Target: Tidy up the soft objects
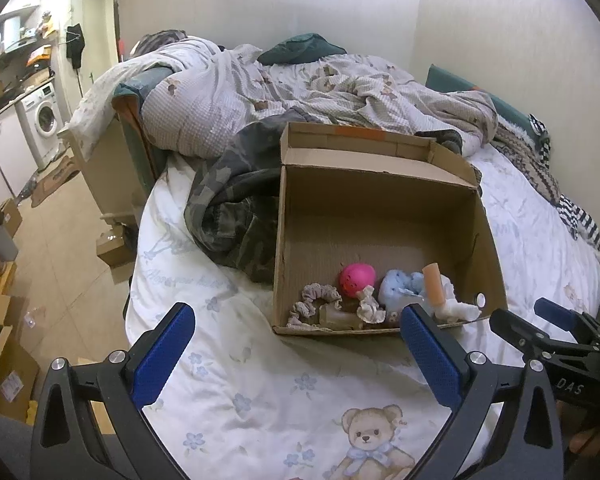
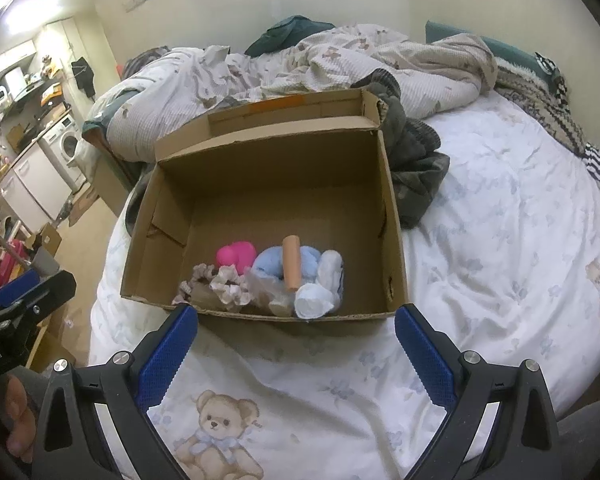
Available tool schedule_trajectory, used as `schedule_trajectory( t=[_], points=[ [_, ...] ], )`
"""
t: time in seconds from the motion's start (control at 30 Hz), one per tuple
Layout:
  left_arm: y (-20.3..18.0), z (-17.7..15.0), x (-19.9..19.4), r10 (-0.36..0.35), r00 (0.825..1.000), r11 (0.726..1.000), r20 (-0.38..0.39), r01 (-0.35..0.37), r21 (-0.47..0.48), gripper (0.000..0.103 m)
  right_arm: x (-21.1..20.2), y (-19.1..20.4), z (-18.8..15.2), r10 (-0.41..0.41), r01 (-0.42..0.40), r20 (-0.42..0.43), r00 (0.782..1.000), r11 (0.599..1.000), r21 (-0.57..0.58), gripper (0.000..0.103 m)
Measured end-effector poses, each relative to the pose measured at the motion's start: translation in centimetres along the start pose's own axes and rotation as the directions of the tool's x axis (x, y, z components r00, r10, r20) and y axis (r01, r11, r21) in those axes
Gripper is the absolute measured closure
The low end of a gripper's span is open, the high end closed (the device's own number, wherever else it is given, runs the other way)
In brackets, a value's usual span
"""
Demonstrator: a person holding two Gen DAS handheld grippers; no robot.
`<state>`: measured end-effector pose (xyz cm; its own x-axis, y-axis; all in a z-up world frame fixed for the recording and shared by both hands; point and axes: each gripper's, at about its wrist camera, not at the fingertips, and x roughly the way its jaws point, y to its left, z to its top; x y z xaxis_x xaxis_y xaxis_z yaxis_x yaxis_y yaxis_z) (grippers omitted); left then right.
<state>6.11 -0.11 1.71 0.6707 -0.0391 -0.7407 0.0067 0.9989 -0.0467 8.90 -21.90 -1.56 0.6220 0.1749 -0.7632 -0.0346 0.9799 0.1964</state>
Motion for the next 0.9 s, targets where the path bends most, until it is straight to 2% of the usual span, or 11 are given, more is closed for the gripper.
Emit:
schedule_trajectory(
  t=[0.9],
  points=[
    [-0.24,-0.06,0.31,0.004,1.0,1.0,-0.005,-0.004,0.007,0.001,-0.17,-0.18,0.34,0.014,-0.014,0.011,1.0,1.0,0.014,0.0]
  ],
)
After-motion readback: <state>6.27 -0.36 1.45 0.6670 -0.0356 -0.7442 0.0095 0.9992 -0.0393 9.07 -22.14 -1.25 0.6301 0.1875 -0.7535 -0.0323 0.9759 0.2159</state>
